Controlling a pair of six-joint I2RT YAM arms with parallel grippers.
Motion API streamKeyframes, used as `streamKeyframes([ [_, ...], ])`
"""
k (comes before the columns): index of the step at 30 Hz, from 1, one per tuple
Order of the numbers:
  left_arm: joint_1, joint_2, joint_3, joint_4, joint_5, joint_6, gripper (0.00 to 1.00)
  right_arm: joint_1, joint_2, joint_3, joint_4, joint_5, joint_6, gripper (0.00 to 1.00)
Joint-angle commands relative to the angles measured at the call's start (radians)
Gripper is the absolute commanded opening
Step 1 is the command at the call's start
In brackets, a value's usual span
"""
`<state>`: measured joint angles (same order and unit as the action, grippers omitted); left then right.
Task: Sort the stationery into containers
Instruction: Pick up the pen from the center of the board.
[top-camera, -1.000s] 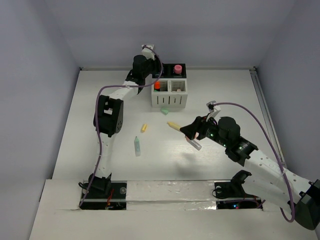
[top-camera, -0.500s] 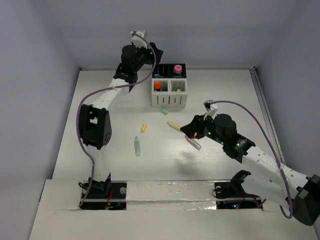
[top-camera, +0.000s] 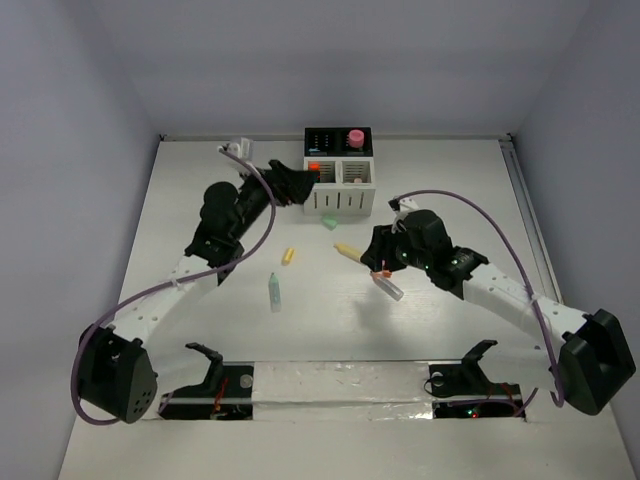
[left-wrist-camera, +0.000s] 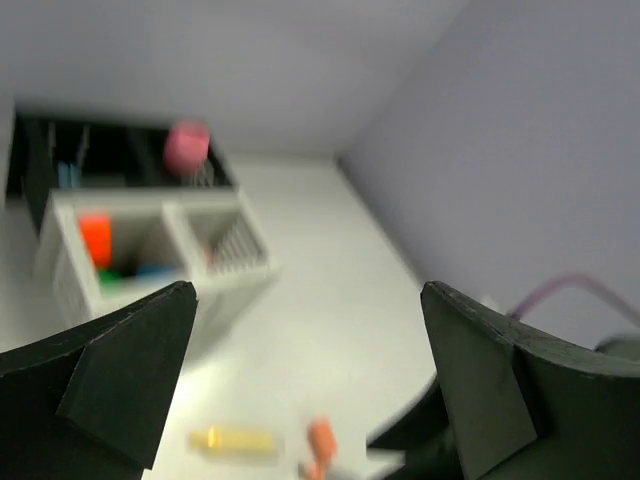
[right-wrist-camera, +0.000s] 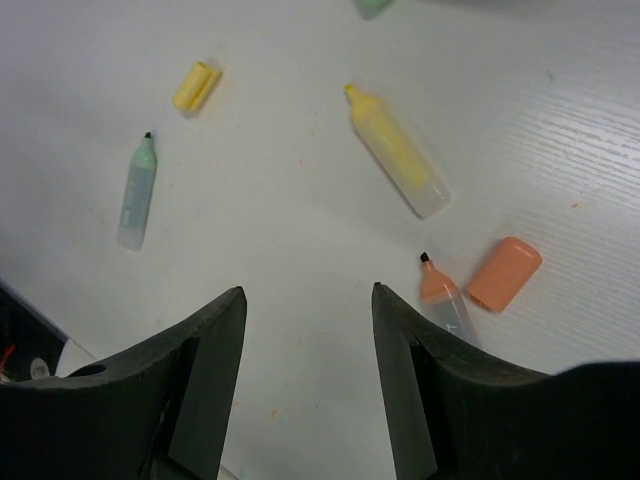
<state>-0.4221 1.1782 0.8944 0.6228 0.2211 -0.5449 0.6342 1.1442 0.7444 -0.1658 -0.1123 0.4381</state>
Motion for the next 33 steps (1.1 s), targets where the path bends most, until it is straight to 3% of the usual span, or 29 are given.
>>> streamKeyframes([
  [1, -0.041, -0.112, -0.122, -0.102, -0.031, -0.055, 0.94, -0.017, 0.034, 0.069, -0.060, -0.004, -0.068, 0.60],
  [7, -0.063, -0.333, -0.250, -0.312, -0.038, -0.041, 0.98, -0.018, 0.130, 0.150, -0.086, -0.124, -0.144, 0.67],
  [10, -0.063, -0.474, -0.215, -0.477, -0.093, -0.004, 0.99, -0.008, 0.210, 0.211, -0.058, -0.185, -0.128, 0.70],
  [14, -0.063, -0.588, -0.105, -0.649, -0.181, 0.078, 0.99, 0.062, 0.347, 0.320, -0.043, -0.135, -0.072, 0.74],
  [21, -0.063, -0.624, -0.147, -0.653, -0.232, 0.158, 0.99, 0.091, 0.502, 0.481, -0.185, 0.106, -0.140, 0.73],
  [28, -0.063, -0.652, -0.144, -0.672, -0.204, 0.204, 0.99, 0.070, 0.653, 0.581, -0.323, 0.092, -0.344, 0.73],
  [33, -0.063, -0.664, -0.153, -0.676, -0.203, 0.212, 0.99, 0.035, 0.710, 0.604, -0.317, 0.039, -0.426, 0.72],
])
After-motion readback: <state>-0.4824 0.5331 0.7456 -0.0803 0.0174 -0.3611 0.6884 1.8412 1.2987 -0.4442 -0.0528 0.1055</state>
